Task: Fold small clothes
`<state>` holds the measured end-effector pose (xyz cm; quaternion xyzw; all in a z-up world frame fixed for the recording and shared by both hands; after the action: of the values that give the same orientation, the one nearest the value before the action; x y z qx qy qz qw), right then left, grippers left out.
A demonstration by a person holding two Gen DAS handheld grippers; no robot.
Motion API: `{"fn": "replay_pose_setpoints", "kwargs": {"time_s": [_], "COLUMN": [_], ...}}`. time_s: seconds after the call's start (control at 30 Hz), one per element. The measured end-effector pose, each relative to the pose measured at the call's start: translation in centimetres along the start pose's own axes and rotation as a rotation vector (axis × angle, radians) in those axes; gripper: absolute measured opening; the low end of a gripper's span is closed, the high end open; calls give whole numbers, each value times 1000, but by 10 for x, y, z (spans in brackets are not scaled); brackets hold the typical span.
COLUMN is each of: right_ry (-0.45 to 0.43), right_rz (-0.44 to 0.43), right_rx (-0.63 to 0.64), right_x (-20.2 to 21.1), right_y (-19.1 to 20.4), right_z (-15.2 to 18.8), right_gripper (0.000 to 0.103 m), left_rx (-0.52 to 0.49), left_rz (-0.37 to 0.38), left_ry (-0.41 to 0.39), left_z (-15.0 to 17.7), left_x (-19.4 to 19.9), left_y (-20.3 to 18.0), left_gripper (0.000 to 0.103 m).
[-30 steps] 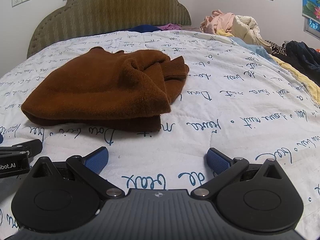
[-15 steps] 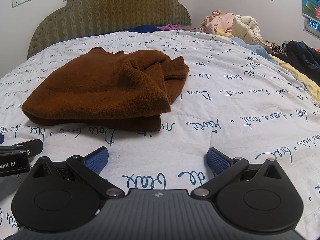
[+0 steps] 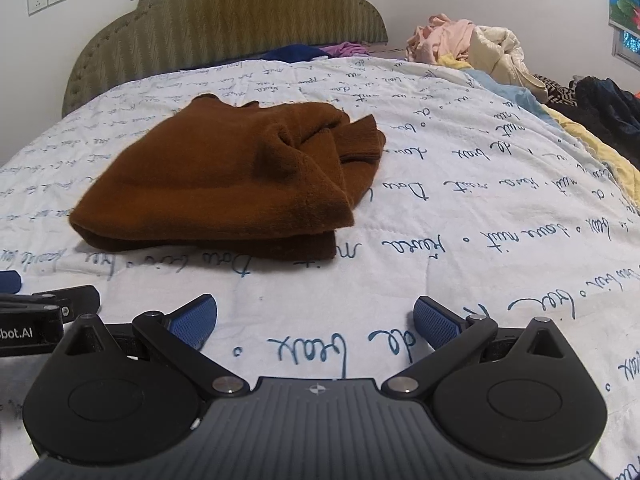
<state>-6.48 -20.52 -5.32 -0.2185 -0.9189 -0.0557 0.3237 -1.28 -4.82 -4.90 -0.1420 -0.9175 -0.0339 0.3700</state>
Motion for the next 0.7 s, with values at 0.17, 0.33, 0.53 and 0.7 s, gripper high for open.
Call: {"fn": "replay_pose_setpoints", "kwargs": {"time_s": [0.17, 0.33, 0.53, 0.7], "right_ry": [-15, -28, -34, -39], "right_rz": [-8, -11, -19, -32], "right_rx": [17, 17, 0, -21], "right_x": [11, 20, 27, 32], "right_y": [5, 7, 5, 3], "right_z": [-4, -8, -10, -13], "right_gripper": [103, 103, 103, 103], "left_rx": [19, 20, 44, 63], "left_rz": [2, -11, 11, 15], "left_ry": [3, 0, 5, -8], "left_z": [-3, -4, -9, -14], "left_x": [8, 15, 25, 35], "left_y": [5, 8, 14, 19], "left_gripper": [103, 103, 103, 103]}}
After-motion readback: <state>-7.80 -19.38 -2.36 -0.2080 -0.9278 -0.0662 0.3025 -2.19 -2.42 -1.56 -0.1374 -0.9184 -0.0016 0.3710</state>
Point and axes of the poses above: each gripper's, at about its wrist camera, not at the fingertips, and x roughly against the way its jaws point, y to its left, z to its underside, the point moved 3 cm from there along -x, roughly the way its jaws point, and after that the axes turned 3 degrees about z, right-handed, at the moved point
